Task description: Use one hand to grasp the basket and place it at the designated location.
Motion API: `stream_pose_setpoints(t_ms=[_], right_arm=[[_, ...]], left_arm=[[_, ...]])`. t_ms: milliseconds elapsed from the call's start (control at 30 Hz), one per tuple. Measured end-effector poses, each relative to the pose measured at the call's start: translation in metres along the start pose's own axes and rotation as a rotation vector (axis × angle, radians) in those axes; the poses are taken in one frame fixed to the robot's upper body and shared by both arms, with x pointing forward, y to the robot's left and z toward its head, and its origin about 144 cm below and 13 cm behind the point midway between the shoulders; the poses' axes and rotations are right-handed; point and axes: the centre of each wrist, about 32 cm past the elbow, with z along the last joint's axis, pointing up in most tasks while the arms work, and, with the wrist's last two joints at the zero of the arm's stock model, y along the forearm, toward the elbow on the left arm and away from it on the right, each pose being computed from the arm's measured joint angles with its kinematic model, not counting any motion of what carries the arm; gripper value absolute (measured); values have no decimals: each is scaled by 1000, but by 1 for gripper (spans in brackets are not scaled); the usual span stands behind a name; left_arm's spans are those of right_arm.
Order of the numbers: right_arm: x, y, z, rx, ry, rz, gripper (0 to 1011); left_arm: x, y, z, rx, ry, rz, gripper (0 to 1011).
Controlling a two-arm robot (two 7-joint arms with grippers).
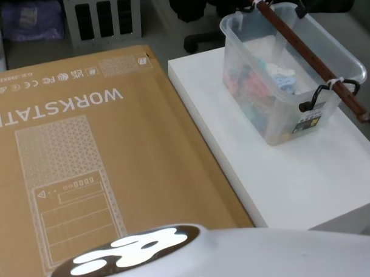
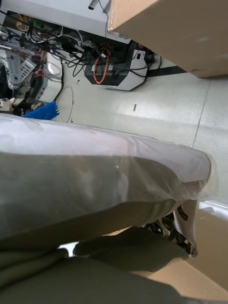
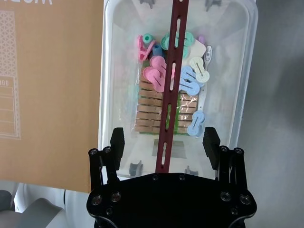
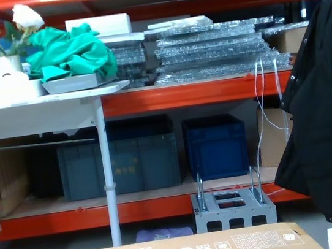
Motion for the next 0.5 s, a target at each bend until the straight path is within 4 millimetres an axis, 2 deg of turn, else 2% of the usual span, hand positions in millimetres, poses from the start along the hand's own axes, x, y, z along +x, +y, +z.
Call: stream_pose_setpoints(t_ms=[500], right_arm=[[13,20,8,-18,14,68,1000]], left_arm=[[0,0,0,0,0,0,0]])
